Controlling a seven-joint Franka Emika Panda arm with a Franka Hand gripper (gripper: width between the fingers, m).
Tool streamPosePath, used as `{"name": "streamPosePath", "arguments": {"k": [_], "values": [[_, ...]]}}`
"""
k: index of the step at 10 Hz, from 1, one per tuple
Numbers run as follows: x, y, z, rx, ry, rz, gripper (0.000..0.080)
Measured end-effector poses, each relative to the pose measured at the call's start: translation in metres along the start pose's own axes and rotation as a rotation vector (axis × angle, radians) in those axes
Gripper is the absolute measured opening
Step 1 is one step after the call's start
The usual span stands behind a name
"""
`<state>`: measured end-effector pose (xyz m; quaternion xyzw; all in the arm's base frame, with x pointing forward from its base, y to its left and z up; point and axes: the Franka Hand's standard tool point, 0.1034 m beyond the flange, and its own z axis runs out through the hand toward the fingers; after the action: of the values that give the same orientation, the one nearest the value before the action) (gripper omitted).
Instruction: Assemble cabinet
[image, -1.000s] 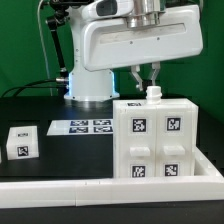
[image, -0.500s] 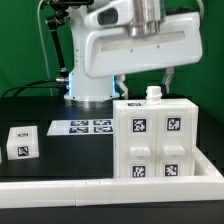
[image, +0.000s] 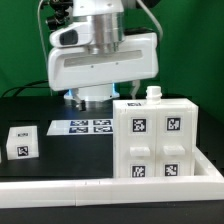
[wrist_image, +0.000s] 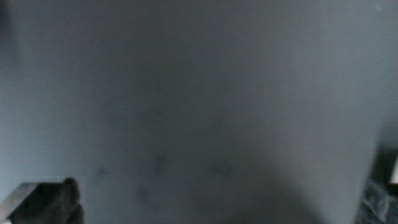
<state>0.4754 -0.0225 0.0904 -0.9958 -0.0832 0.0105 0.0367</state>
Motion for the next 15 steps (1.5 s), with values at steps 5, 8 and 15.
{"name": "streamPosePath", "arguments": {"k": [5, 8, 15], "values": [[-0.013, 0.046, -0.002, -0.012, 0.007, -0.061, 0.0796], [-0.015, 0.048, -0.001, -0.012, 0.004, -0.063, 0.0796], [-0.065, 0.121, 0.03, -0.038, -0.053, -0.022, 0.0796]]}}
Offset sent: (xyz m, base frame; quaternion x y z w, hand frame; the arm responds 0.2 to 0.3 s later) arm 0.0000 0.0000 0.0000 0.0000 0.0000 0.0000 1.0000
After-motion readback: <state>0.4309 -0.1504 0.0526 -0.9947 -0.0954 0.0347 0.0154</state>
